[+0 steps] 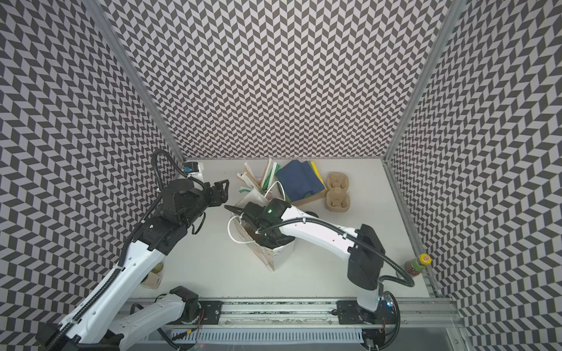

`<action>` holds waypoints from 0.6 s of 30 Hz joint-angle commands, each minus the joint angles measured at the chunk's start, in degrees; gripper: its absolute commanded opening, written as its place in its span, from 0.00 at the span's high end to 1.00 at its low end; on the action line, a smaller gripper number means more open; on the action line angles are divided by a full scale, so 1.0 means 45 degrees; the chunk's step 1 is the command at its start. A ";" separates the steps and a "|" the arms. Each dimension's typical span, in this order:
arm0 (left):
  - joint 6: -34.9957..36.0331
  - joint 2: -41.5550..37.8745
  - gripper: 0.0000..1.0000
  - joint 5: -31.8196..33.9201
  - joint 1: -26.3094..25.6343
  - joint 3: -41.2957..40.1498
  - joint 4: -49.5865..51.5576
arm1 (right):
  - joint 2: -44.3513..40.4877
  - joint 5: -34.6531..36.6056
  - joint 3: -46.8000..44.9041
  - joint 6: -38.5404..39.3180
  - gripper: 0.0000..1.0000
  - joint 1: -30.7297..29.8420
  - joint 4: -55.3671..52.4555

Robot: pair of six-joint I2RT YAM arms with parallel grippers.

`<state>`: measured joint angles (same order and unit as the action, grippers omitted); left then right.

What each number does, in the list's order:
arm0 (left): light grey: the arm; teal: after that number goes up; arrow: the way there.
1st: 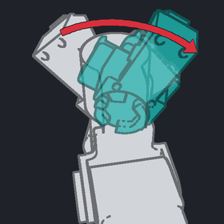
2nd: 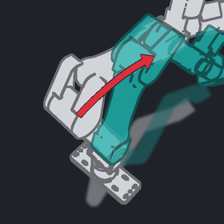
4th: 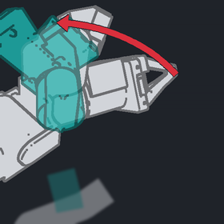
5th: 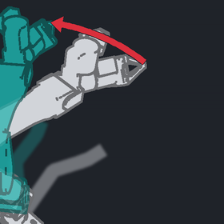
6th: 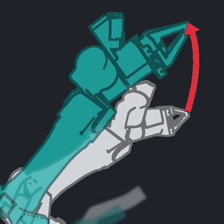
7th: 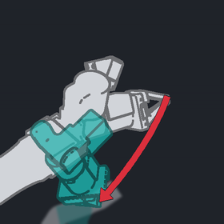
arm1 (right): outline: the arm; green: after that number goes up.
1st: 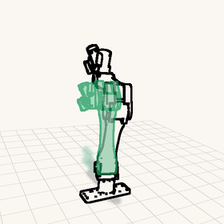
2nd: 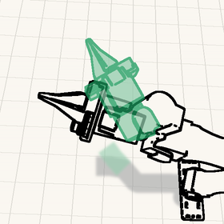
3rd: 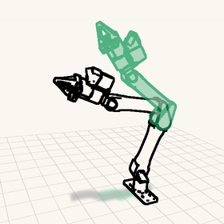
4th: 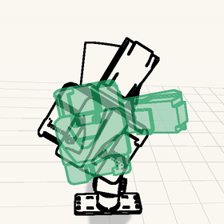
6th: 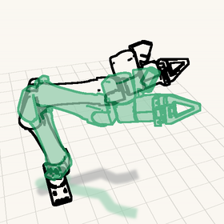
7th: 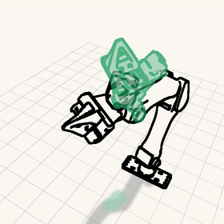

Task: Pack a coffee takeout order
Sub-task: Place the coffee cup in the cup tray.

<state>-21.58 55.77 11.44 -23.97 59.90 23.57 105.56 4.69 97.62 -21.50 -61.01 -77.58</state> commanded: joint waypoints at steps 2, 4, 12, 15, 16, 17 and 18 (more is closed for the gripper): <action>-0.0086 -0.0108 0.24 0.0050 0.0072 -0.0104 -0.0180 | 0.0761 -0.0106 0.0259 0.0020 0.86 -0.0069 0.0346; -0.0086 -0.0088 0.24 0.0035 0.0086 -0.0107 -0.0180 | 0.0742 -0.0012 0.0479 0.0031 0.79 -0.0036 0.0346; -0.0106 -0.0052 0.24 0.0007 0.0087 -0.0106 -0.0199 | 0.0558 -0.0024 0.0956 0.0066 0.62 -0.0049 0.0346; -0.0106 -0.0049 0.24 -0.0003 0.0091 -0.0108 -0.0199 | 0.0452 -0.0034 0.1096 0.0085 0.58 -0.0038 0.0343; -0.0106 -0.0049 0.24 -0.0012 0.0091 -0.0103 -0.0199 | 0.0430 -0.0055 0.1151 0.0108 0.54 -0.0048 0.0346; -0.0106 -0.0045 0.24 -0.0023 0.0091 -0.0102 -0.0199 | 0.0400 -0.0037 0.1211 0.0106 0.49 -0.0036 0.0346; -0.0106 -0.0039 0.24 -0.0016 0.0093 -0.0102 -0.0199 | 0.0362 -0.0023 0.1259 0.0106 0.46 -0.0040 0.0345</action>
<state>-21.76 55.77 11.44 -23.77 59.90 23.53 106.96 4.69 101.45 -21.43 -60.99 -77.87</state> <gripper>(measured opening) 0.758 0.613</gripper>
